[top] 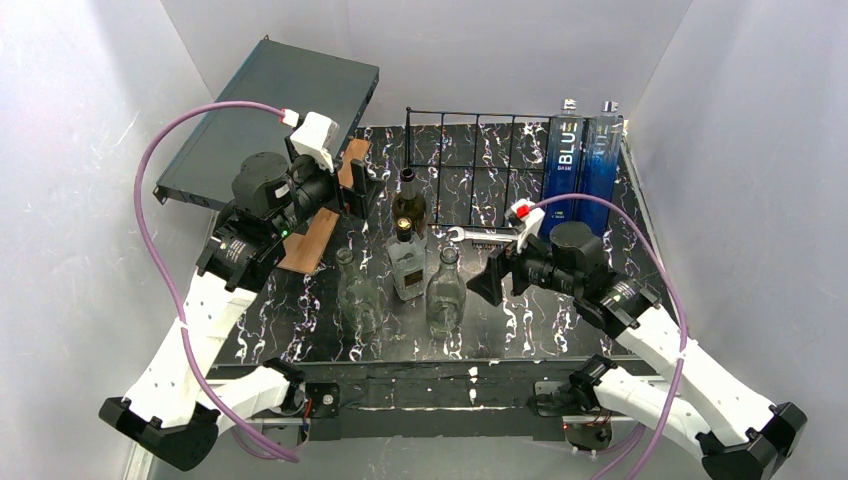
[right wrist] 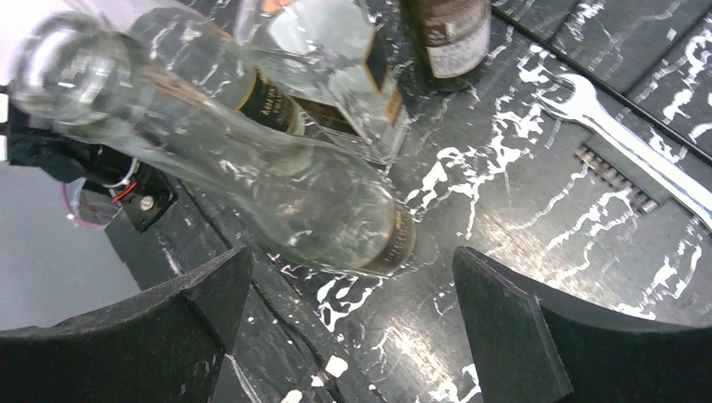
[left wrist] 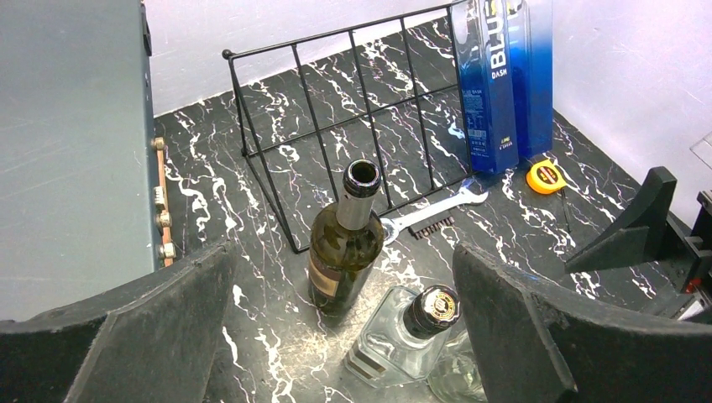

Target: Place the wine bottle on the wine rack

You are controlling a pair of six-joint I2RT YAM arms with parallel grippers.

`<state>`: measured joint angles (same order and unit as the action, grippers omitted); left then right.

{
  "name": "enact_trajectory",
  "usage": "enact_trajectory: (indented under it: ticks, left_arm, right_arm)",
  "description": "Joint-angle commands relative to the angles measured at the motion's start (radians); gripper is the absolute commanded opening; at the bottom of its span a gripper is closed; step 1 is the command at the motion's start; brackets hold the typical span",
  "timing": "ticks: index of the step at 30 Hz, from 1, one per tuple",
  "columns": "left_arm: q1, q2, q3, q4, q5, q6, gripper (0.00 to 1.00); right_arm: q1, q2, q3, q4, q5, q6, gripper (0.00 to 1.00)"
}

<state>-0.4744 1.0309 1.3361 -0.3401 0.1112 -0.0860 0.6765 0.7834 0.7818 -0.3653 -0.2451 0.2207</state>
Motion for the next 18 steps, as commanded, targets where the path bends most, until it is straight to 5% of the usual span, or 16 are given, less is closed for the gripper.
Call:
enact_trajectory:
  ticks: [1, 11, 15, 18]
  left_arm:
    - [-0.005, -0.011, -0.003, 0.024, -0.022, 0.01, 0.99]
    - [-0.004, -0.011, -0.004, 0.026, -0.024, 0.014, 0.99]
    - [-0.004, -0.012, -0.002, 0.024, -0.026, 0.015, 0.99]
    - [-0.004, -0.017, -0.003, 0.024, -0.028, 0.017, 0.99]
  right_arm:
    - [0.088, 0.032, 0.086, 0.032, 0.04, -0.018, 0.98]
    - [0.317, 0.102, 0.137, 0.098, 0.346, -0.018, 0.96]
    - [0.446, 0.165, 0.132, 0.187, 0.574, -0.02, 0.89]
    - [0.473, 0.208, 0.138, 0.229, 0.608, -0.018, 0.85]
